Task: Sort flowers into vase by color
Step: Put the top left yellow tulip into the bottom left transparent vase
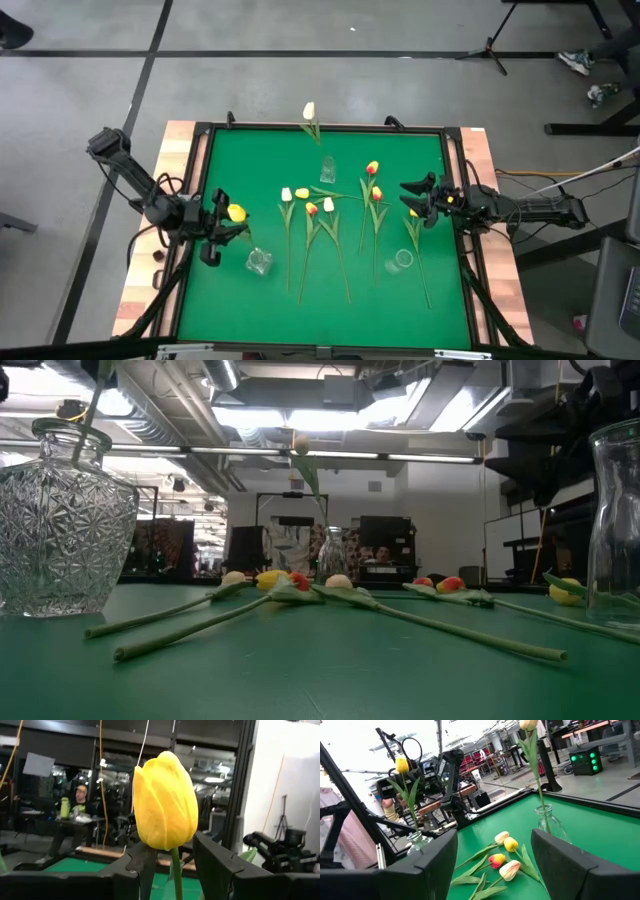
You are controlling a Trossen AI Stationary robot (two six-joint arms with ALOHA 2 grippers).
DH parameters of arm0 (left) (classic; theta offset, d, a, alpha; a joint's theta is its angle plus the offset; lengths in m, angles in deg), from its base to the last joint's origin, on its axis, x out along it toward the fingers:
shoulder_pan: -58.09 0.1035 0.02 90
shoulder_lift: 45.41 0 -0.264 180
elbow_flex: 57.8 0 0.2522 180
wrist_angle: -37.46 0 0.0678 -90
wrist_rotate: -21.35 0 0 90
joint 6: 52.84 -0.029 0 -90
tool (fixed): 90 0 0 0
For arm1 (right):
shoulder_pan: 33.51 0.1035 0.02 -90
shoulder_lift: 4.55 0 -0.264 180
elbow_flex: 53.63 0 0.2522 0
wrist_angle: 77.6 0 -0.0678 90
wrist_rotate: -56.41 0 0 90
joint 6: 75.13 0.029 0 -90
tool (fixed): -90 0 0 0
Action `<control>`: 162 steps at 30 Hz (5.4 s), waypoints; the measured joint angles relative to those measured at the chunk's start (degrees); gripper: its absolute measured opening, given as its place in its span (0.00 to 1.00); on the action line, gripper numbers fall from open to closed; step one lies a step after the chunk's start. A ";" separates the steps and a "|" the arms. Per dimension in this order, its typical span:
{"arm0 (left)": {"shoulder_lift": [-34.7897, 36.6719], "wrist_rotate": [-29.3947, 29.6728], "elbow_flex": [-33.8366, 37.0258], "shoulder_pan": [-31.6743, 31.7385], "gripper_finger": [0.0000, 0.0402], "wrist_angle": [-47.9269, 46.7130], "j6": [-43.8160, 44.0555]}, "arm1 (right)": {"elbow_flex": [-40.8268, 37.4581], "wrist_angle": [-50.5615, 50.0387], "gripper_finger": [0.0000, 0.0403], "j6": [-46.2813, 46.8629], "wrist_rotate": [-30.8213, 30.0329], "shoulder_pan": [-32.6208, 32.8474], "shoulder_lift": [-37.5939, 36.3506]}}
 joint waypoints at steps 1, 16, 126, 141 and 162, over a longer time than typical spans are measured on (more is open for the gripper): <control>-0.02 0.72 -0.57 0.00 0.31 -1.51 0.53 | -0.02 0.02 0.63 -0.52 0.33 0.00 0.00; 0.02 14.04 -2.49 0.05 0.31 -0.91 3.74 | 0.00 -0.05 0.63 -1.76 1.22 0.02 0.00; 14.50 22.87 -1.73 14.36 0.74 -25.13 20.12 | -0.01 0.02 0.63 -2.26 2.05 0.02 0.01; 16.70 25.95 -6.76 22.03 0.63 -28.11 1.86 | 0.00 0.11 0.63 -2.26 2.05 0.01 0.00; 15.23 -10.20 -36.39 25.39 0.63 -60.69 6.38 | 0.00 0.09 0.63 -2.29 0.71 0.02 0.00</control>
